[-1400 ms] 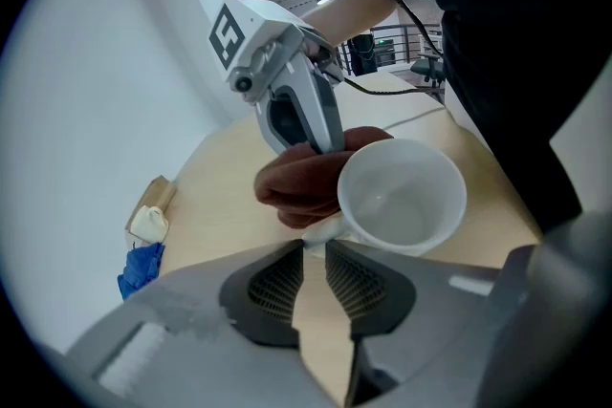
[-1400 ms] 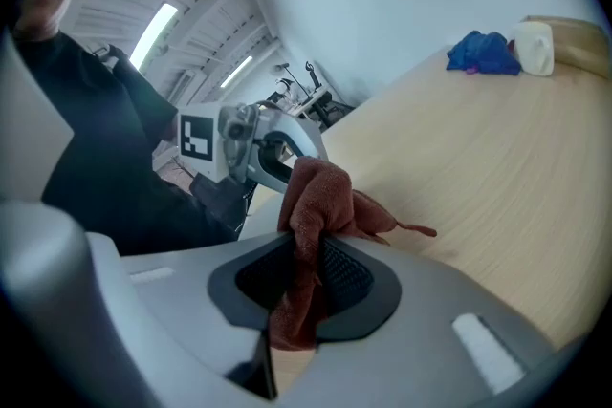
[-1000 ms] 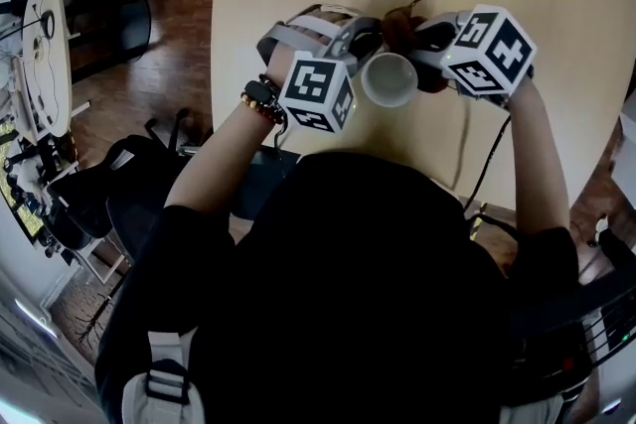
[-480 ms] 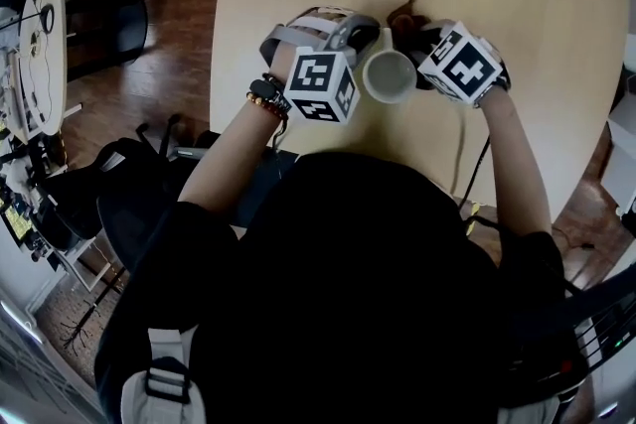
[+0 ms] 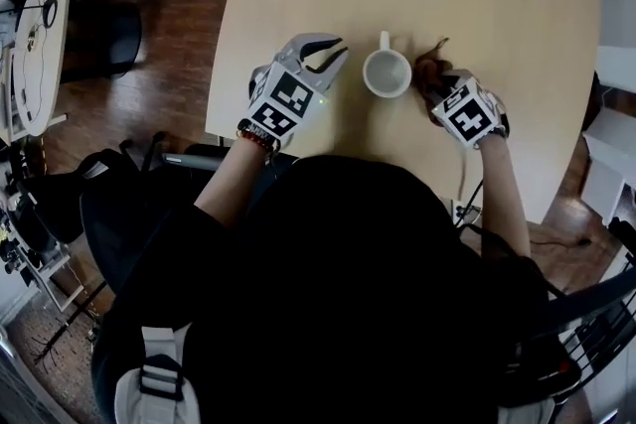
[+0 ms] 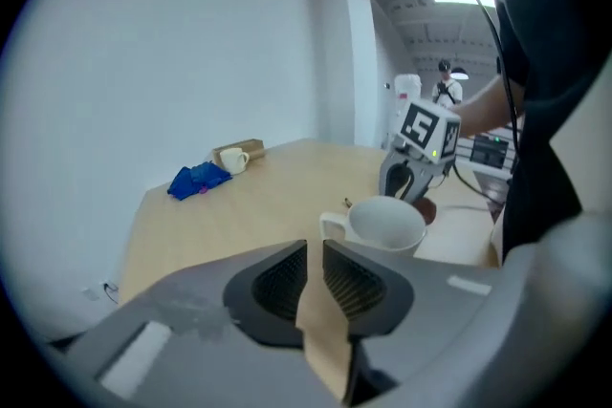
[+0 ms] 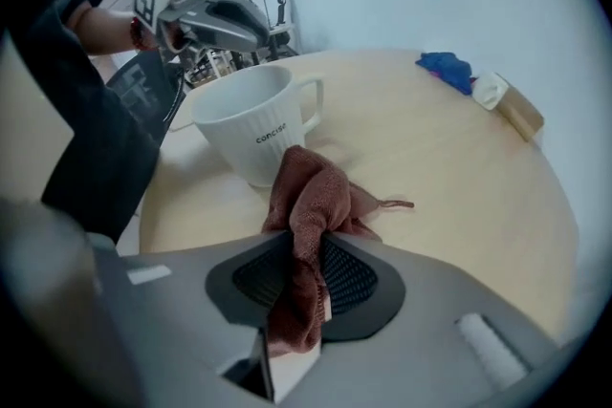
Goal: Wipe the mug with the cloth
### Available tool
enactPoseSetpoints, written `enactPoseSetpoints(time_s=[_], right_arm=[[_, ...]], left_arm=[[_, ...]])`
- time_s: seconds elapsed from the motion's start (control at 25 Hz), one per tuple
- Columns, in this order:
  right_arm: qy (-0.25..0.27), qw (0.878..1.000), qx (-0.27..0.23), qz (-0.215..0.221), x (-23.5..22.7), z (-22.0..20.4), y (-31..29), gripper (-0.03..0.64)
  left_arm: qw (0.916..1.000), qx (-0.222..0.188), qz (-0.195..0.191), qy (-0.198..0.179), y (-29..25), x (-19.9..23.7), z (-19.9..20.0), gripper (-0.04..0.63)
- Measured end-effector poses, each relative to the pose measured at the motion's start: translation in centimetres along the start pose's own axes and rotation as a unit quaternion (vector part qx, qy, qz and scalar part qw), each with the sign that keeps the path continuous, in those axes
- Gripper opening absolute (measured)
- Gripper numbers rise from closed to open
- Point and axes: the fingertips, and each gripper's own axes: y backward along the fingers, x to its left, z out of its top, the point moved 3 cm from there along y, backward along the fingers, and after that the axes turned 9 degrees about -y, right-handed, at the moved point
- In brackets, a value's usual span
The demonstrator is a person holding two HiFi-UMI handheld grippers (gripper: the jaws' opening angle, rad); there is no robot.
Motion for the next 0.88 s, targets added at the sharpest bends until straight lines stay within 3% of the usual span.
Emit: enactPoseSetpoints(time_s=[0.32, 0.48, 0.56, 0.72, 0.8, 0.88], right_arm=[[-0.042, 0.993, -0.08, -0.079, 0.4, -0.4, 3.5, 0.144], [-0.074, 0.979, -0.16, -0.105, 1.2, 0.4, 8.1, 0.147], [-0.108, 0.957, -0.238, -0.124, 1.5, 1.4, 11.9, 0.147], [-0.183, 0.888, -0.391, -0.157, 2.2, 4.0, 19.1, 0.147], [-0.207, 0.864, -0.426, -0.17, 2.1, 3.9, 20.3, 0.147], [-0.233, 0.85, -0.432, -0.192, 1.3, 2.2, 20.6, 0.144]], left_arm=[[0.9982, -0.052, 0.006, 0.03, 4.0, -2.8, 1.9, 0.04], [0.9963, -0.069, 0.028, 0.043, 6.3, -2.8, 1.6, 0.049], [0.995, -0.079, 0.039, 0.047, 7.4, -2.5, 1.7, 0.054], [0.9923, -0.11, 0.031, 0.049, 9.6, -2.6, 2.2, 0.054], [0.9912, -0.121, 0.021, 0.048, 9.7, -3.7, 2.9, 0.054], [0.9902, -0.129, 0.017, 0.051, 8.8, -4.7, 3.9, 0.054]])
